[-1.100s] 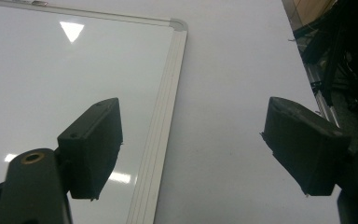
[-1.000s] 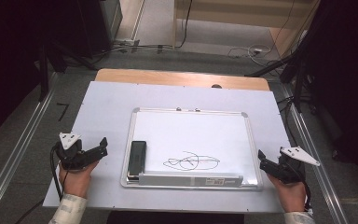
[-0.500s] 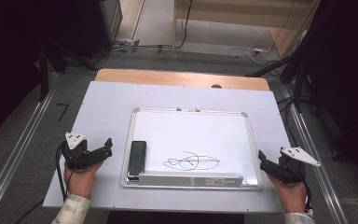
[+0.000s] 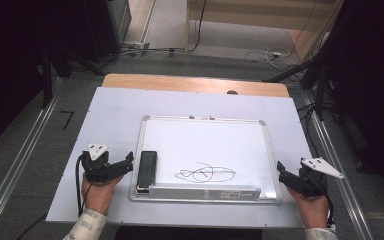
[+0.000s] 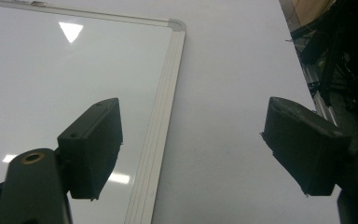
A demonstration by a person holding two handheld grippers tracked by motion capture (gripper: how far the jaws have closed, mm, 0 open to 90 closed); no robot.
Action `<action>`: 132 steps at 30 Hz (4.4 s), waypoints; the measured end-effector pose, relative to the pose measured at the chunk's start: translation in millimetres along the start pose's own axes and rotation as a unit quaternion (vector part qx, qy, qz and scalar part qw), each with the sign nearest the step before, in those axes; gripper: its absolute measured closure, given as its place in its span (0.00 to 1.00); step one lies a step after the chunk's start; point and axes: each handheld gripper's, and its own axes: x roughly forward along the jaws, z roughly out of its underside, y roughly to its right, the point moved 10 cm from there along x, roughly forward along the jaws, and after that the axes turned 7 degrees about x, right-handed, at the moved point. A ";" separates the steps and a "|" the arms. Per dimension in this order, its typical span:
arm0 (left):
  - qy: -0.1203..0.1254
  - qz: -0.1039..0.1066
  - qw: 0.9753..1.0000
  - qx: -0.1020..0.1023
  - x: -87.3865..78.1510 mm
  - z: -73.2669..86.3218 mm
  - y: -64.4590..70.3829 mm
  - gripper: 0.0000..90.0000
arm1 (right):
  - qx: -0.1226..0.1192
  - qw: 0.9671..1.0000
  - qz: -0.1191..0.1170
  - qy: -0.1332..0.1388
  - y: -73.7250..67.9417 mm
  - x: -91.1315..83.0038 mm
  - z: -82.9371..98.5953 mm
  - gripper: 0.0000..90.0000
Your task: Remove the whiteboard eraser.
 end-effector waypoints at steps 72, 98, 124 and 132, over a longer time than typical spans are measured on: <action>-0.046 0.053 0.994 0.084 25.6 16.2 84.8 0.43 | -0.002 1.000 -0.004 0.002 -0.6 -0.1 -0.6 0.20; -0.037 0.062 0.992 0.102 27.0 13.3 86.7 0.45 | -0.001 1.000 -0.003 0.002 0.0 -0.4 -0.9 0.20; -0.053 0.052 0.993 0.094 31.5 15.5 87.6 0.45 | -0.003 1.000 -0.004 0.002 -0.6 0.1 -0.8 0.20; -0.028 0.047 0.994 0.100 24.3 3.8 87.0 0.44 | -0.002 1.000 -0.005 0.003 -0.3 -0.2 -1.1 0.20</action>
